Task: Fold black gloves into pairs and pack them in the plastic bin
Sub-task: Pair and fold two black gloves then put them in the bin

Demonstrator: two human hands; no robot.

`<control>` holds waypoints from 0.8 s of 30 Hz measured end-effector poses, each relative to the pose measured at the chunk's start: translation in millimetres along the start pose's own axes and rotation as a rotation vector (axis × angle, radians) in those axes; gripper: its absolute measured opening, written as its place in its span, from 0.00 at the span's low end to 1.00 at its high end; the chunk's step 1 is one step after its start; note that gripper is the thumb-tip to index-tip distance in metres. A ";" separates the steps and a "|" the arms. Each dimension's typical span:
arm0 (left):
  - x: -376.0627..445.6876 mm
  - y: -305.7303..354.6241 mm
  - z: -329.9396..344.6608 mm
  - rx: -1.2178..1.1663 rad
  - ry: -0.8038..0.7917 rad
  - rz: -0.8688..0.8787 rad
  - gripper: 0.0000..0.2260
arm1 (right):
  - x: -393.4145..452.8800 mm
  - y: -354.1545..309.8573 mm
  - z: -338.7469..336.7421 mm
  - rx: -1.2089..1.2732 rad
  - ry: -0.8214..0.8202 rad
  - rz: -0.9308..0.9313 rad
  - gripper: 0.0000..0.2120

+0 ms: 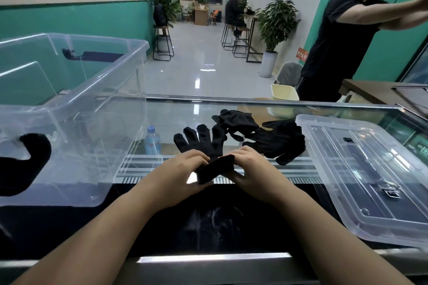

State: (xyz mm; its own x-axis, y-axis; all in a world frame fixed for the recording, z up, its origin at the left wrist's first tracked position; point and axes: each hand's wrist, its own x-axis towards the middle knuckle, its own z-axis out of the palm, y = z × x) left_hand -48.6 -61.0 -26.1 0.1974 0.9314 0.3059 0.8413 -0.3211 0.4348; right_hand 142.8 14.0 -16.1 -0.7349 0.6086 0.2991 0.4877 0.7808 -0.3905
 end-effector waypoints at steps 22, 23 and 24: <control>16.8 7.7 7.6 -0.287 0.375 -0.439 0.17 | 36.1 -8.9 4.5 0.171 -0.021 0.449 0.12; 17.4 7.8 8.7 -0.248 0.380 -0.435 0.17 | 36.2 -8.5 5.3 0.187 -0.012 0.457 0.11; 17.5 7.4 10.2 -0.193 0.381 -0.425 0.16 | 36.4 -8.2 5.9 0.197 -0.007 0.454 0.10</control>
State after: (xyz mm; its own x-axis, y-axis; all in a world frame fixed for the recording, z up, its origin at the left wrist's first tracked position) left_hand -33.9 -45.3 -26.2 -0.3602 0.8693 0.3384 0.6934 0.0069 0.7205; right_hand 109.3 28.9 -7.2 -0.4722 0.8798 0.0545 0.6620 0.3947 -0.6372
